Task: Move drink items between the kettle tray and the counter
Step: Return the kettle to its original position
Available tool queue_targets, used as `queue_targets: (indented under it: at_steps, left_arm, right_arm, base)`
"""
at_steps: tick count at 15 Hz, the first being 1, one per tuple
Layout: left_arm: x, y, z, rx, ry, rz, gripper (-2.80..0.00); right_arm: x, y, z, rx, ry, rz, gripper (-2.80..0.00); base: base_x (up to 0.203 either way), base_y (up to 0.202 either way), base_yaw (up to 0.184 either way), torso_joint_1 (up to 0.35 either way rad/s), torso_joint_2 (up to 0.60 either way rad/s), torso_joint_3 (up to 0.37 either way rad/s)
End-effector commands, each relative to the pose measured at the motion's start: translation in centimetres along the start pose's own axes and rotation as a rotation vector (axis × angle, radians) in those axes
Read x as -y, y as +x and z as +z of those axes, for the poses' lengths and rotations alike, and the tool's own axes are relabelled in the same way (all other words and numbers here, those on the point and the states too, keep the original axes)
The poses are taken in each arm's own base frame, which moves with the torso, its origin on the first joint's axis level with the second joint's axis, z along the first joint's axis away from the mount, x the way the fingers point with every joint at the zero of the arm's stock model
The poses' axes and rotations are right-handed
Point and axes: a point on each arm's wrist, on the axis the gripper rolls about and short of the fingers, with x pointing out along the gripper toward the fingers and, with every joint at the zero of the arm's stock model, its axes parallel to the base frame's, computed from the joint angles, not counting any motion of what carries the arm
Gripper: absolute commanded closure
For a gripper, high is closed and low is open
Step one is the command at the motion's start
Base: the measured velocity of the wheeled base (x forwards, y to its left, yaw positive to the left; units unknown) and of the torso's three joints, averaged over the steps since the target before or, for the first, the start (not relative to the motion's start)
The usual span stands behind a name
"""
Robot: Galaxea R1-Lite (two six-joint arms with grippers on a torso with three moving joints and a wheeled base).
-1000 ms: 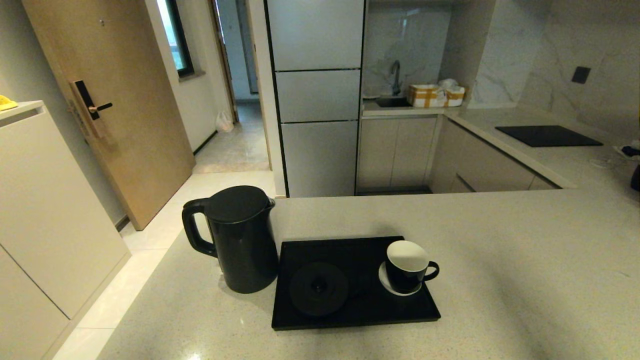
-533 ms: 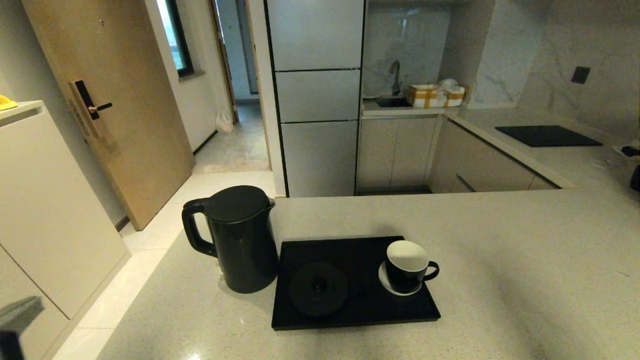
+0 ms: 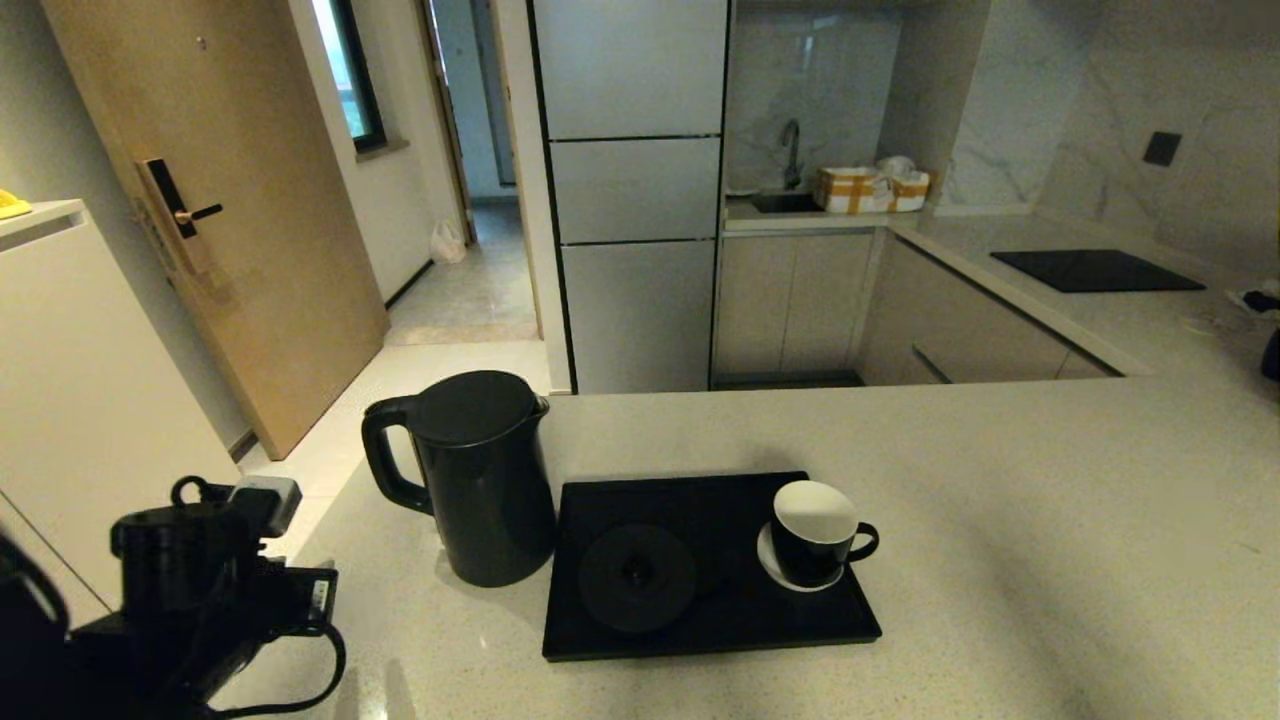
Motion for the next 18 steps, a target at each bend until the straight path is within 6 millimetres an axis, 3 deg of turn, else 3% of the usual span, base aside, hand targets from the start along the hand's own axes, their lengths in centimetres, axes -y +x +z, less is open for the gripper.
queue_targets:
  at_steps: [1, 2, 5, 8, 18]
  left_arm:
    - [2.4, 3.3, -0.1, 0.135, 0.007, 0.000, -2.80]
    - [3.1, 3.5, 1.1, 0.201, 0.004, 0.005, -2.80]
    - [4.0, 3.5, 2.1, 0.242, -0.005, 0.043, -2.80]
    - [4.1, 3.8, 2.1, 0.235, -0.008, 0.065, -2.80]
    - [5.2, 7.8, 2.8, 0.244, -0.024, 0.136, -2.80]
  right_arm:
    - [0.0, 0.0, 0.0, 0.000, -0.001, 0.000, 0.00]
    - [0.0, 0.0, 0.0, 0.000, -0.001, 0.000, 0.00]
    - [0.0, 0.0, 0.0, 0.000, -0.001, 0.000, 0.00]
    - [0.0, 0.0, 0.0, 0.000, -0.001, 0.000, 0.00]
    - [0.0, 0.0, 0.0, 0.000, -0.001, 0.000, 0.00]
  base:
    - [0.000, 0.000, 0.000, 0.000, 0.00, 0.000]
    - [0.000, 0.000, 0.000, 0.000, 0.00, 0.000]
    - [0.000, 0.000, 0.000, 0.000, 0.00, 0.000]
    - [0.000, 0.000, 0.000, 0.000, 0.00, 0.000]
    - [0.000, 0.000, 0.000, 0.000, 0.00, 0.000]
